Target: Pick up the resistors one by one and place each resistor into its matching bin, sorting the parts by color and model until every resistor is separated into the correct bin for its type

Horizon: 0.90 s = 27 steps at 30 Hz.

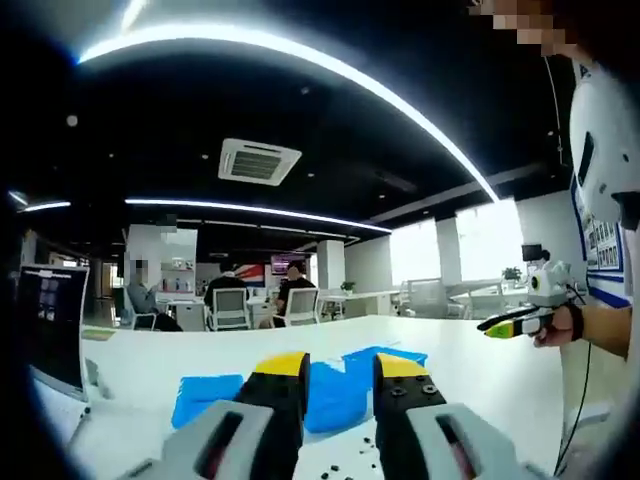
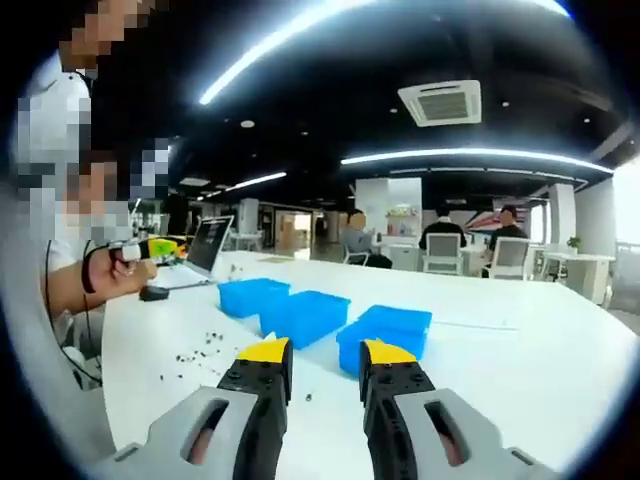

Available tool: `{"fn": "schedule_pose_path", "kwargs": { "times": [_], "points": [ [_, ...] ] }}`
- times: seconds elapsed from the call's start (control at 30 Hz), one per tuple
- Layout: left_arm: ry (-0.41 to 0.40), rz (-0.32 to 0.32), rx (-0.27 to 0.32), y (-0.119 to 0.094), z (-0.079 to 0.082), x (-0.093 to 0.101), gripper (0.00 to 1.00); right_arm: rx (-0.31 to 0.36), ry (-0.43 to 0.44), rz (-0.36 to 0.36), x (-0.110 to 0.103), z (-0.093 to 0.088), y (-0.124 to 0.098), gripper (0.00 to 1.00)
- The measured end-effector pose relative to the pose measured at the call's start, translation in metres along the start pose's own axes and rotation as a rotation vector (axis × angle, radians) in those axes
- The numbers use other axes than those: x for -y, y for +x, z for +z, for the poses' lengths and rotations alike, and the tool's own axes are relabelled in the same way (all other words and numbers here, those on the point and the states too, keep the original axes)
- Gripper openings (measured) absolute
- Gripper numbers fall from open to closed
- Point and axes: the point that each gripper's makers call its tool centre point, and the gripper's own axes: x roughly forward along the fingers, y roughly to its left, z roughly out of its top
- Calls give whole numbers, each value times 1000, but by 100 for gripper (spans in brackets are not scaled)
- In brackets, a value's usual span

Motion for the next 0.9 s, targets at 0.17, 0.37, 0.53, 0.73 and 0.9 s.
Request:
{"fn": "schedule_pose_path", "kwargs": {
  "times": [0.17, 0.37, 0.53, 0.73, 0.9],
  "points": [
    [-4, -4, -4, -1, -3, 1, 27, -7, -6, 8, -3, 0, 0, 29],
    [-2, -8, -2, -5, -1, 4, 27, -12, -16, 18, -6, 0, 1, 29],
    [27, 2, -25, -6, -9, 5, 27, -50, -52, 41, -7, -2, 3, 28],
    [23, -3, -39, -9, -14, 6, 27, -169, -110, 97, -8, -13, 11, 27],
    [27, -8, -41, -16, -18, 5, 27, -260, -92, 145, -6, -26, 23, 24]
  ]
}}
